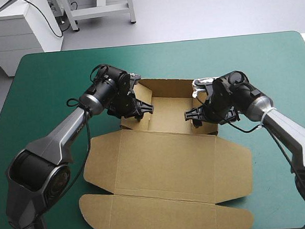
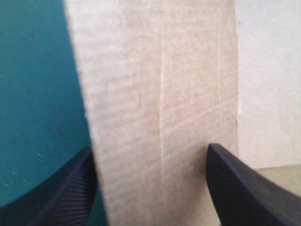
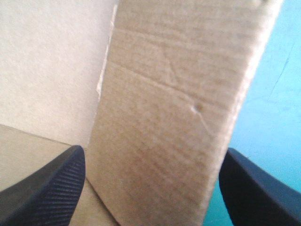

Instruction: Fold the box

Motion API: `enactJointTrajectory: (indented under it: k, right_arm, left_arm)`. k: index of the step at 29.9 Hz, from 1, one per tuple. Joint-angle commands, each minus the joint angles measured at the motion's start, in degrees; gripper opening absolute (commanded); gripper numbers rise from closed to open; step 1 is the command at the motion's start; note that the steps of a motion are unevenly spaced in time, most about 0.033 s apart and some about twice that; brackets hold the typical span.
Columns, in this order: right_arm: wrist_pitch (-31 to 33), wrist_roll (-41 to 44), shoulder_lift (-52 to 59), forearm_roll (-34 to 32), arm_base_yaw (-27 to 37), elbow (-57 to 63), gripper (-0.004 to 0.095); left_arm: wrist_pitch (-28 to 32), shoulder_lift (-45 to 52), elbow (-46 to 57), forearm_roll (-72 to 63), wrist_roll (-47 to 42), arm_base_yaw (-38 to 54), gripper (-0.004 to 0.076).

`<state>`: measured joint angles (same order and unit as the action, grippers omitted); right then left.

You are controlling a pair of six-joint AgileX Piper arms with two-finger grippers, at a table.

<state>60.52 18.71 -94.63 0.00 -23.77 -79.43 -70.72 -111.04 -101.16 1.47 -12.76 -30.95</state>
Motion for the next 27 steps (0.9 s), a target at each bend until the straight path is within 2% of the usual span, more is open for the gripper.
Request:
enactJointTrajectory:
  k: [1,4,9,12,14,15,19,27]
  right_arm:
    - [-1.08,2.06,2.41,-1.77,0.0,-5.03,0.0751]
    - [1.28,3.25,2.41,-3.63,0.0,-10.55,0.0751]
    - [8.97,5.92,2.52,-5.42,0.0,-17.44,0.0751]
    - [11.16,8.0,2.52,-5.69,0.0,-17.41,0.0751]
    - [11.04,8.19,2.52,-5.33,0.0,-16.23,0.0751]
    - [10.62,8.69,2.52,-5.33,0.0,-15.46,0.0751]
    - [7.88,10.44,2.52,-5.44,0.0,-10.12,0.0751]
    - [-1.45,12.25,2.42,-3.2,0.0,1.07,0.0751]
  left_arm:
    - [-3.0,3.28,-5.89,2.47,6.06,-0.32,0.046]
    - [-3.0,5.32,-9.83,3.16,6.82,-0.32,0.0419]
    - [-3.0,10.56,-16.27,3.46,10.83,0.0,0.0355]
    - [-3.05,15.73,-16.07,2.52,10.83,0.0,0.0212]
    - [-3.05,19.9,-14.57,1.37,10.83,0.0,0.0042]
    - [-3.05,22.14,-13.6,0.48,11.16,0.0,-0.0005]
    - [-3.05,30.77,-6.45,0.49,11.43,0.0,-0.0008]
    - [-2.37,46.35,14.91,3.69,9.9,0.0,-0.0008]
